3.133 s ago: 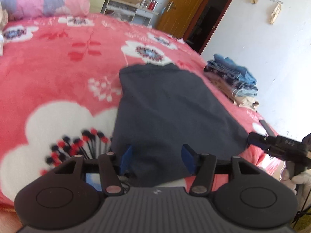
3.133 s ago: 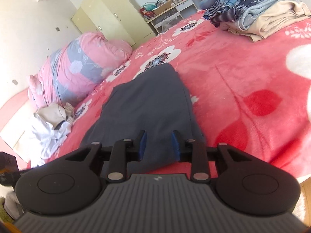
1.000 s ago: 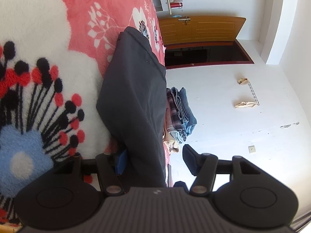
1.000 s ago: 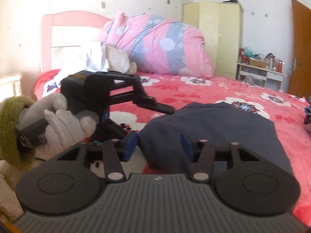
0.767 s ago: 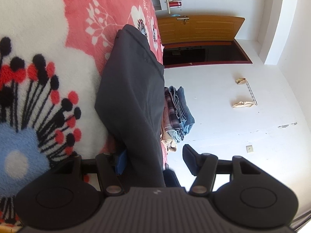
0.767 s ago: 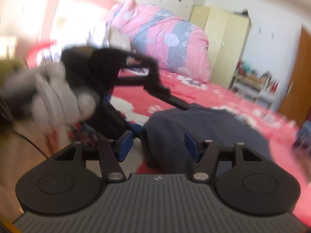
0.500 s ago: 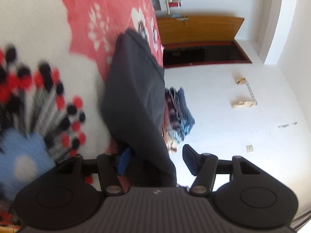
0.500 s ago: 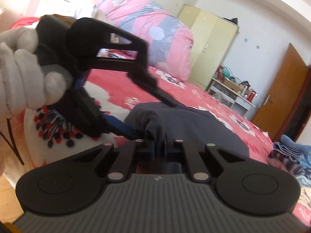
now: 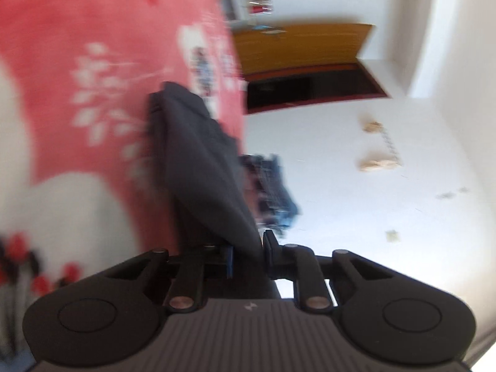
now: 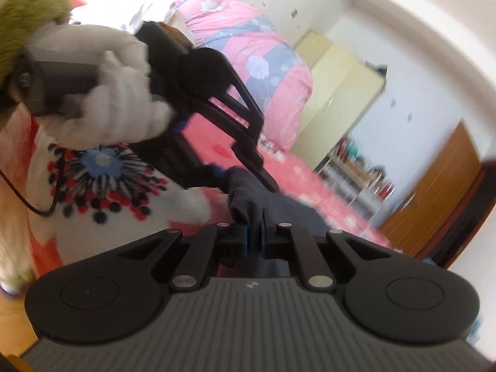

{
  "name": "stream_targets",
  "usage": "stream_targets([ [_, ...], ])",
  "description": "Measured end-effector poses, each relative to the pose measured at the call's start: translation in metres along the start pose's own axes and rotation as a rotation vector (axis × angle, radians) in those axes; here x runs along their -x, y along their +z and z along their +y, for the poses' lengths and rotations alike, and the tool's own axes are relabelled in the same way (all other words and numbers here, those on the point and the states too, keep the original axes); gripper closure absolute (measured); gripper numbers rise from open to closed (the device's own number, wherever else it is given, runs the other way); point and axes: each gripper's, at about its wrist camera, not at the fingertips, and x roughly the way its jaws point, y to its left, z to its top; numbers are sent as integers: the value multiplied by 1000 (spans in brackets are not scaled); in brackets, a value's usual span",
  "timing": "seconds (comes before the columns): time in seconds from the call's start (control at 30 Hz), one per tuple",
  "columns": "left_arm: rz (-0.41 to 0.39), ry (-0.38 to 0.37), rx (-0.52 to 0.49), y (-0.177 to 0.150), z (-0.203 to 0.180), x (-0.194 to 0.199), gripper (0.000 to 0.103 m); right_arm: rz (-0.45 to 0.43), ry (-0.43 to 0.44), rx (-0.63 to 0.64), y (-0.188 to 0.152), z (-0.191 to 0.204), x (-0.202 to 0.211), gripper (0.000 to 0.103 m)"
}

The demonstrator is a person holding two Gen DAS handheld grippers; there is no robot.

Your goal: Fold clothes

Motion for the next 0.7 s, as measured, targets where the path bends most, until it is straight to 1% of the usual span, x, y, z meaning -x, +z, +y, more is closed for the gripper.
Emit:
stream_targets([
  [0.03,9,14,0,1,2,0,83,-9,-13,28,2,-1,2,97],
  [0.1,17,98,31,3,16,4,69,-19,-2,70,3,1,4,97],
  [0.17,22,181,62,5,30,10,85,-2,56,104,-2,12,0,97],
  [0.23,24,172,55,6,24,19,70,15,119,165,-11,32,-6,97],
  [0.27,25,167,52,6,22,23,58,21,132,187,-13,39,-7,97],
  [0.3,26,164,47,6,19,27,50,27,145,205,-16,45,-9,96],
  [0.37,40,205,9,5,9,33,45,33,155,192,-16,46,-10,96],
  [0.43,54,256,-35,-1,0,35,45,40,169,172,-15,42,-12,95],
  [0.47,52,280,-54,-3,-3,33,46,39,175,169,-15,42,-12,92],
  [0.53,42,320,-84,-6,-8,28,55,43,182,150,-14,42,-10,91],
  [0.57,35,338,-95,-7,-9,25,62,44,192,120,-12,38,-7,88],
  [0.6,28,354,-105,-9,-10,22,69,44,202,91,-10,34,-4,82],
  [0.63,22,361,-113,-10,-10,21,71,45,213,59,-8,29,-1,77],
  [0.67,15,369,-121,-11,-10,20,75,43,236,5,-6,21,5,68],
  [0.7,9,375,-128,-11,-10,19,77,44,261,-58,-4,10,11,59],
])
